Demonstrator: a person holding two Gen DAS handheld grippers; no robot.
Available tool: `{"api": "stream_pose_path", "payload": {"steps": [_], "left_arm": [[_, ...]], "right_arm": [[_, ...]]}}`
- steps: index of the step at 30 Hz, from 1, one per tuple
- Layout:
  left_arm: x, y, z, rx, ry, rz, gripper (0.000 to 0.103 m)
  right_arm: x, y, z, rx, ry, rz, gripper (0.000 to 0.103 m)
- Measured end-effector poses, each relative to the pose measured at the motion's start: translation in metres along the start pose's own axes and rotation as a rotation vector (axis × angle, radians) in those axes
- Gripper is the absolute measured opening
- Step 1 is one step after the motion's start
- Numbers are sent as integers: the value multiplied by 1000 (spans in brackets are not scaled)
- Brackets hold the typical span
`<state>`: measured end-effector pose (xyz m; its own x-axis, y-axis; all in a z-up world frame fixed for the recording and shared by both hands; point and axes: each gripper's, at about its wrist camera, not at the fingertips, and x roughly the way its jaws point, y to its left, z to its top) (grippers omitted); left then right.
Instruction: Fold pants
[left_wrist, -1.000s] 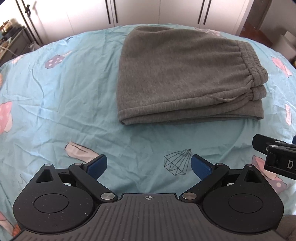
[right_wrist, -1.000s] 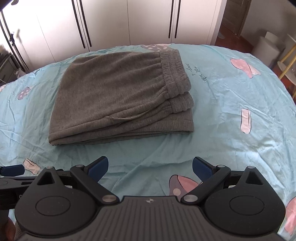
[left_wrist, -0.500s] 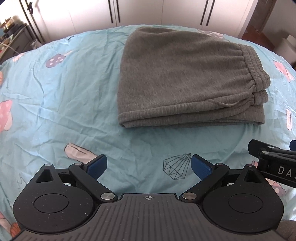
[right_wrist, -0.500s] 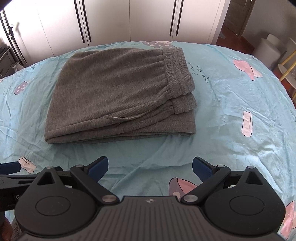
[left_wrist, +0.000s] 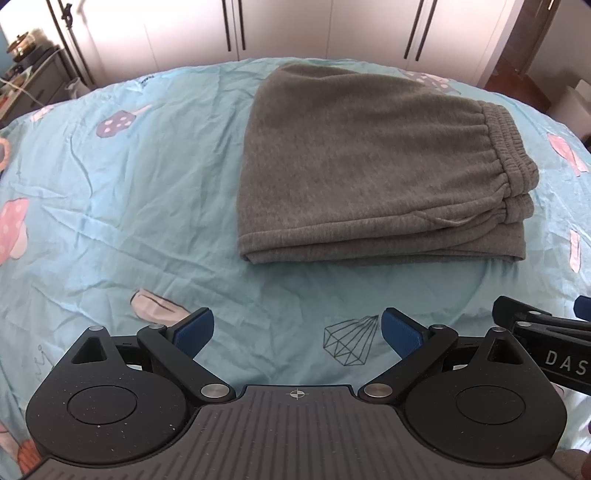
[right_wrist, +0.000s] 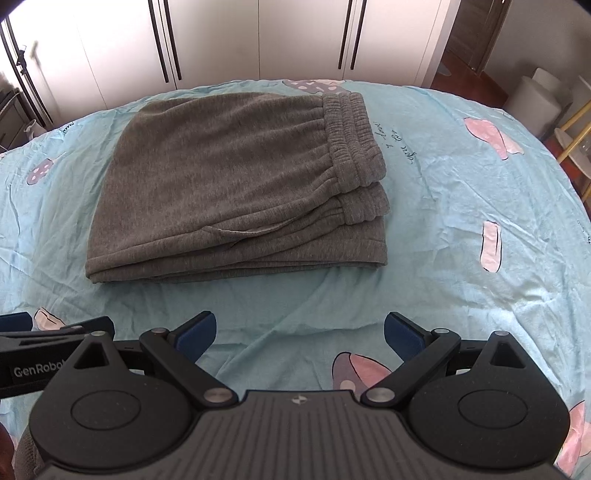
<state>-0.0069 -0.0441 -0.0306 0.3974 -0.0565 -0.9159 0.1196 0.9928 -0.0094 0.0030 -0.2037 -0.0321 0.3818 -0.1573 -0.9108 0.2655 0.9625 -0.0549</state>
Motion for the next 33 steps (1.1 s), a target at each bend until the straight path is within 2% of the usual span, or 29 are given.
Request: {"api": "stream_pose_path", "payload": {"steps": [9, 21, 33], "left_arm": [[-7, -4, 3, 19, -4, 15, 100], [-23, -6, 23, 23, 72, 31, 100], [-29, -6, 29, 12, 70, 27, 100]], "right_arm": [[-3, -3, 1, 4, 7, 2, 98], [-15, -3, 17, -9, 73, -8, 98], [-24, -8, 29, -12, 81, -5, 98]]}}
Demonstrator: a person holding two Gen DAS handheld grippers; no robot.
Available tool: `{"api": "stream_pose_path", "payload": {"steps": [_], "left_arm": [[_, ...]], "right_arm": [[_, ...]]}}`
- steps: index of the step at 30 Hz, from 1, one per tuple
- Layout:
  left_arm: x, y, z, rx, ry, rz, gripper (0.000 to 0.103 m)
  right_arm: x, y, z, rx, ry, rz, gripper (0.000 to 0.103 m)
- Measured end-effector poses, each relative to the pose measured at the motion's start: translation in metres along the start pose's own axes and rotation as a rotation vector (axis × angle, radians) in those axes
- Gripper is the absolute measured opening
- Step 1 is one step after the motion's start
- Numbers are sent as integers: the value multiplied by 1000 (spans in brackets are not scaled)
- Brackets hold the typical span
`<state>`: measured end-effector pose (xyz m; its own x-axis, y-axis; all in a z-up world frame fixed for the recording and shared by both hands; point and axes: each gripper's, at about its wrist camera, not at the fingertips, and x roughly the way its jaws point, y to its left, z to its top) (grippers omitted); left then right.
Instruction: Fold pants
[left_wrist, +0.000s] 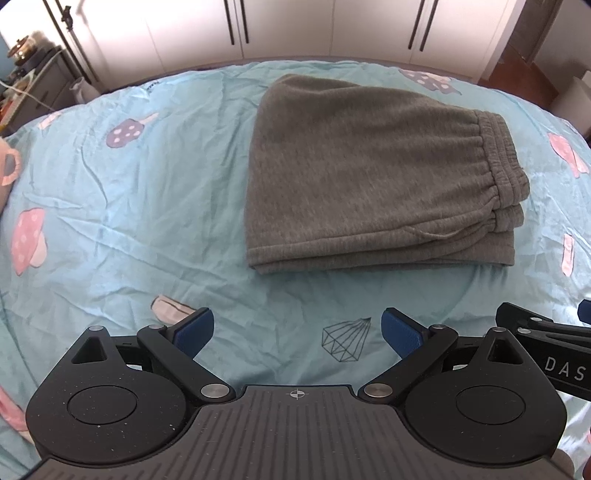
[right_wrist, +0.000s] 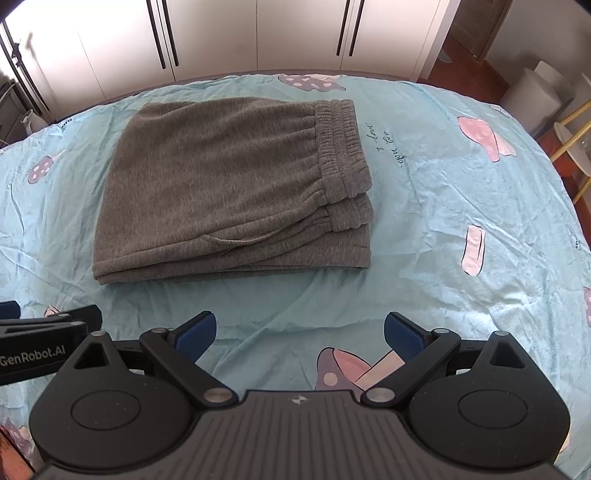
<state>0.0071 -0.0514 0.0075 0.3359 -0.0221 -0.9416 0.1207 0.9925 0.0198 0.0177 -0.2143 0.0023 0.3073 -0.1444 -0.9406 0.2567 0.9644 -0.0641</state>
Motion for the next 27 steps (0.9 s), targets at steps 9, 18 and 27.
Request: {"api": "stream_pose_path", "payload": {"steps": [9, 18, 27], "left_arm": [[2, -3, -3, 19, -8, 15, 100], [5, -2, -2, 14, -5, 17, 100], [6, -2, -2, 18, -5, 19, 100]], "right_arm": [[2, 3, -1, -14, 5, 2, 98], [3, 3, -1, -13, 6, 12, 98], [4, 4, -1, -10, 11, 18, 98]]}}
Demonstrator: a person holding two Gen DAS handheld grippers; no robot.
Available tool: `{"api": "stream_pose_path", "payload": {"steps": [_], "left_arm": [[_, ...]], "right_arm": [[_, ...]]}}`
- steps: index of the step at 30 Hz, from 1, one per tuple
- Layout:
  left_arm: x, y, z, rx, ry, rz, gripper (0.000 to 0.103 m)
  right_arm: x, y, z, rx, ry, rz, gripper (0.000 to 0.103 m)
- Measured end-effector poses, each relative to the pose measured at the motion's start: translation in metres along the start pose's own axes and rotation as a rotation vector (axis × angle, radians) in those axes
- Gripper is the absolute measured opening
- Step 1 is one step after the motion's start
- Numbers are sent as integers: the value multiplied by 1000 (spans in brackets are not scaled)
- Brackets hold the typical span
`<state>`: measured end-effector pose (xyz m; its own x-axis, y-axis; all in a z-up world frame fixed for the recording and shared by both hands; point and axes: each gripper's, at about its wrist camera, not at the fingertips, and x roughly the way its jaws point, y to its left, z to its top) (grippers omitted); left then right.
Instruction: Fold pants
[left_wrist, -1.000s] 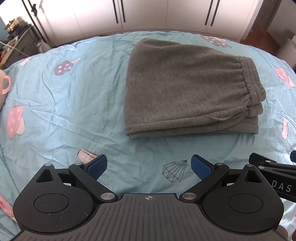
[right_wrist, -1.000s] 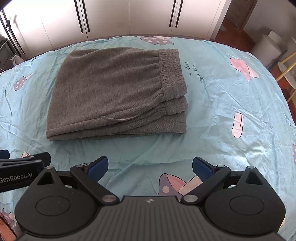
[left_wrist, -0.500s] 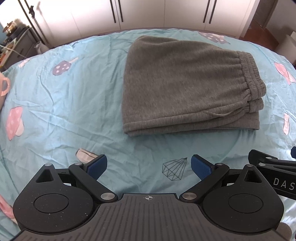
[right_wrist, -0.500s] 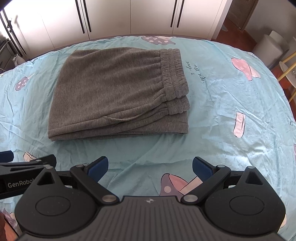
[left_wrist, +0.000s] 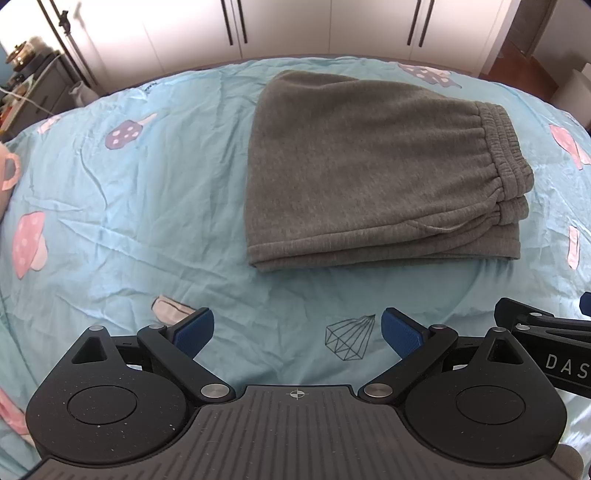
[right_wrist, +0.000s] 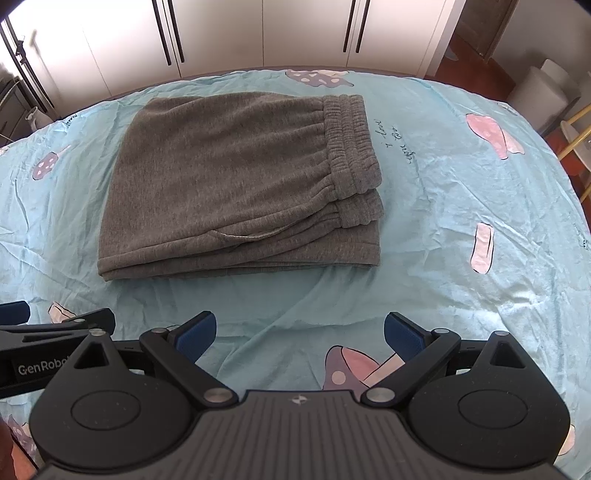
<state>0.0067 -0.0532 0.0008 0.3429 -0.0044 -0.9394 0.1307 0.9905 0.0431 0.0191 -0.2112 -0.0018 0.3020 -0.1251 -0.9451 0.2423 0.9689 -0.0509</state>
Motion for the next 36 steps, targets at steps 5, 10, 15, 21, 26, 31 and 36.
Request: {"api": "stream_pose_path", "payload": {"steps": [5, 10, 15, 21, 26, 31, 36], "left_arm": [[1, 0, 0, -2, 5, 0, 100], [3, -1, 1, -1, 10, -1, 100], [4, -1, 0, 0, 13, -3, 100], [5, -1, 0, -1, 15, -11, 100], [5, -2, -1, -3, 11, -18, 100], [6, -1, -1, -5, 13, -19, 100], [7, -1, -2, -4, 7, -20, 100]], "right_arm": [[1, 0, 0, -1, 0, 3, 98], [2, -2, 0, 1, -4, 7, 98], [3, -3, -1, 2, -4, 2, 98], [4, -5, -1, 8, -6, 3, 98], [5, -5, -2, 11, -6, 4, 98], [7, -5, -3, 10, -5, 8, 98], [7, -6, -4, 16, -9, 11, 98]]}}
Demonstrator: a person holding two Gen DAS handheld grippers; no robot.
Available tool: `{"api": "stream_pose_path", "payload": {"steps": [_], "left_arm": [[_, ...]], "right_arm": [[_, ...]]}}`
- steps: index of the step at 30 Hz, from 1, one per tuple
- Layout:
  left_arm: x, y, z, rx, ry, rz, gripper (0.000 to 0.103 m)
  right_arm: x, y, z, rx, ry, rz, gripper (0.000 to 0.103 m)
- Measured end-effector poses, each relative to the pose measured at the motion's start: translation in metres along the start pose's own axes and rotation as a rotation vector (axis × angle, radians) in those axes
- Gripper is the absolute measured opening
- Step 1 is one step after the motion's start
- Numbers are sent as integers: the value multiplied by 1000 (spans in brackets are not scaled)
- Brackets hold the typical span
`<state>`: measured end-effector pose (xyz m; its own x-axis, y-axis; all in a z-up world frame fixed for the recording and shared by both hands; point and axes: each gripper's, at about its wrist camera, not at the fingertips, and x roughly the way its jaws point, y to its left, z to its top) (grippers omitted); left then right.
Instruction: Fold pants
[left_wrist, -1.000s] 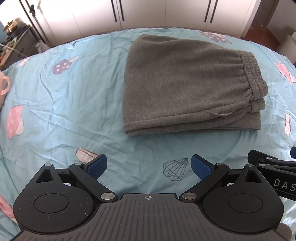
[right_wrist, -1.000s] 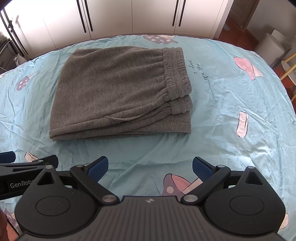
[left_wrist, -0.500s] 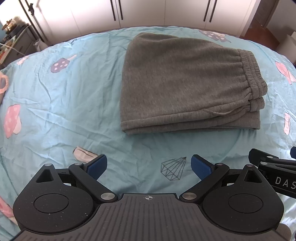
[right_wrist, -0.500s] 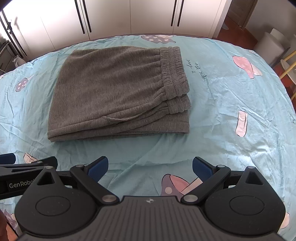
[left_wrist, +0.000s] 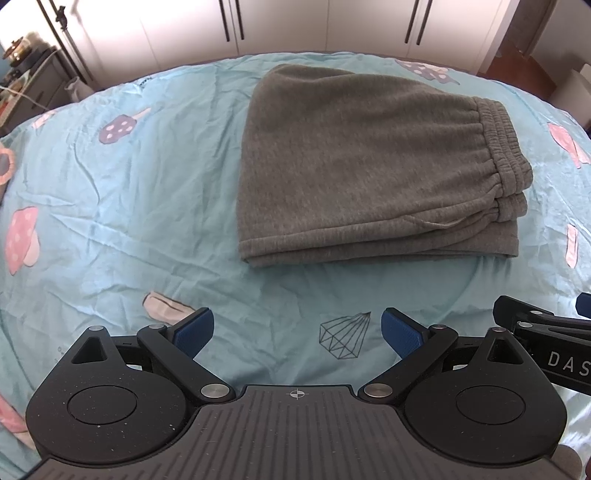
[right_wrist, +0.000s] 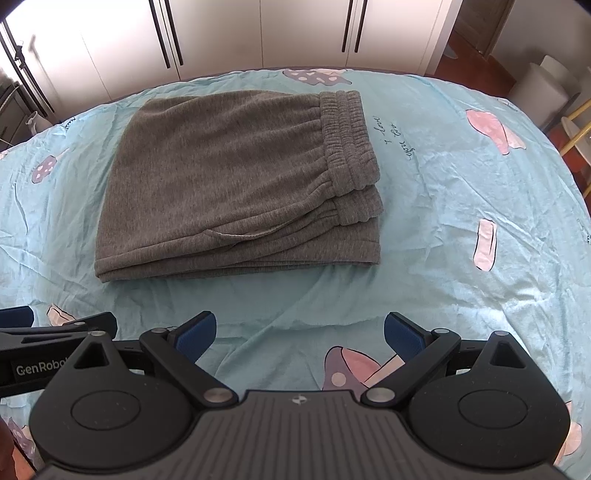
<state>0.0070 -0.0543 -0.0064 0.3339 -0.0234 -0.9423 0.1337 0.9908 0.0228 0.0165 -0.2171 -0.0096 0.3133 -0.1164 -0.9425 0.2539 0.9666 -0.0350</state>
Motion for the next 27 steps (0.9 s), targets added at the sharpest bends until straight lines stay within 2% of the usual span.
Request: {"api": "stream_pose_path", "payload": {"steps": [18, 27], "left_arm": [[2, -1, -4, -9, -20, 8, 100], [4, 0, -3, -8, -20, -16, 100]], "right_arm": [[2, -1, -6, 11, -30, 35, 98], [2, -3, -6, 8, -41, 23, 98]]}}
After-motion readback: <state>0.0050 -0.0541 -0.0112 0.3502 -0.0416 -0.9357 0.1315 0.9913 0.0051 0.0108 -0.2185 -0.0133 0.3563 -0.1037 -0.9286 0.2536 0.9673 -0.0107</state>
